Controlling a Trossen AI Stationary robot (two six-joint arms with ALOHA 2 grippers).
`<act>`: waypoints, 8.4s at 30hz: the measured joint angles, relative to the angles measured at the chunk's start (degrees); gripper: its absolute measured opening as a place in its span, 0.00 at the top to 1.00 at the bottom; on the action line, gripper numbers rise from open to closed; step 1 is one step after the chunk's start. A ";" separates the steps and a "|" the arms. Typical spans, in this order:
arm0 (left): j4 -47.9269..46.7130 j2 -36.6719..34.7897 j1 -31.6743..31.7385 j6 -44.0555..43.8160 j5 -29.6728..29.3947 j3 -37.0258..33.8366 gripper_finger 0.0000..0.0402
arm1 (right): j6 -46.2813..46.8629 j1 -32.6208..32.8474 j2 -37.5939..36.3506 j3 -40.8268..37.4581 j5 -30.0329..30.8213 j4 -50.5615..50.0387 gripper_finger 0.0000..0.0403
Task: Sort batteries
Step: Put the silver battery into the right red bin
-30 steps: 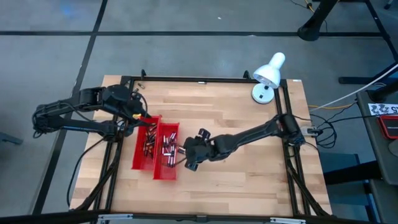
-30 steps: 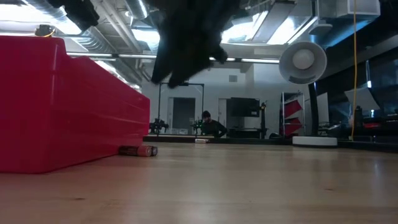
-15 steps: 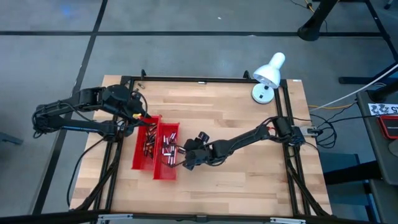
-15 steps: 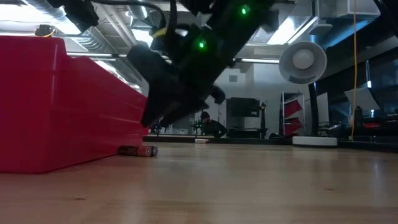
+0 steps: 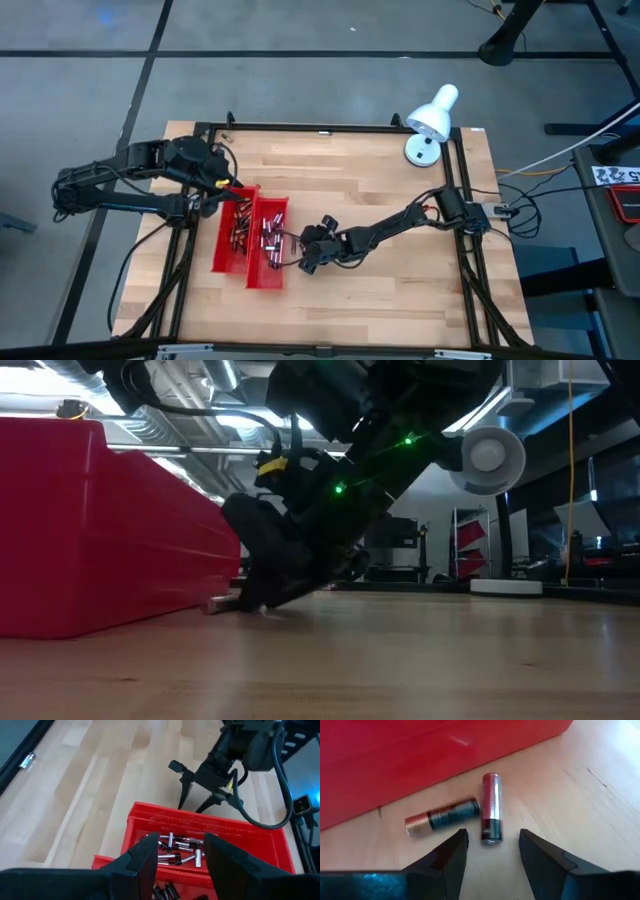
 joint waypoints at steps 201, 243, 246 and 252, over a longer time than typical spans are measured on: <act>10.19 4.92 7.98 -11.20 -11.61 -0.04 0.63 | 10.46 -47.53 16.75 47.96 -19.53 -45.81 0.20; 8.55 4.92 8.04 -5.35 -9.29 -0.04 0.63 | -8.80 -49.67 15.59 53.68 -20.32 -68.73 0.21; 8.61 4.92 8.04 -5.57 -9.29 -0.04 0.63 | -10.82 -49.67 15.59 53.28 -20.39 -70.20 0.21; 8.63 4.92 8.04 -7.32 -9.29 -0.04 0.63 | -13.89 -49.66 15.59 53.25 -24.17 -70.63 0.22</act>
